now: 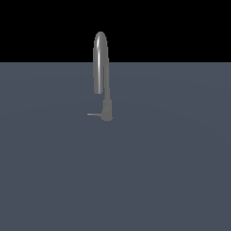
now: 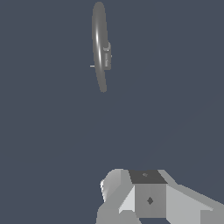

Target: Turn on the faucet by rotating a designated handle.

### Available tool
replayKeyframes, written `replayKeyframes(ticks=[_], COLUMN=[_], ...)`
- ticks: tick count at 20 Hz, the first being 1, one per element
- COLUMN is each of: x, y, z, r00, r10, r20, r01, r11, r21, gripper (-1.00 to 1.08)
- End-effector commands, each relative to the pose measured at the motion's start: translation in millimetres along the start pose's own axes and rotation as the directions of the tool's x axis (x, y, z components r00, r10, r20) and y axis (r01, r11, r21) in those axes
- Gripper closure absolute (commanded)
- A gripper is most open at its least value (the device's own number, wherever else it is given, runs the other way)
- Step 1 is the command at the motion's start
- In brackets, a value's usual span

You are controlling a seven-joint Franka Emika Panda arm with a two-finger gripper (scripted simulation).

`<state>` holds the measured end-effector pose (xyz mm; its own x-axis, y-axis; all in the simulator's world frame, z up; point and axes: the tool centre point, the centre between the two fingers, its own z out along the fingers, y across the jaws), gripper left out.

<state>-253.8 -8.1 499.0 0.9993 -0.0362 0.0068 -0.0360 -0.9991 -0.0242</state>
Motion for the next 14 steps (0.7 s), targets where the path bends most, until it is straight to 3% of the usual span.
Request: replayKeyframes(ticks=[1,7,10,14], x=[0,0,1,2], y=[0,2,5,10], z=[0,-2,-6,-13], r00=[1.0,1.0,0.999,0.997], r10=[0.0,0.007,0.016,0.029], r20=[0.0,-0.013,-0.03,-0.065], r01=[0.0,-0.008,-0.018,-0.04], r11=[1.0,0.999,0.996,0.984], r21=[0.0,-0.038,-0.085,-0.176], gripper=[1.08,1.08,1.08,1.08])
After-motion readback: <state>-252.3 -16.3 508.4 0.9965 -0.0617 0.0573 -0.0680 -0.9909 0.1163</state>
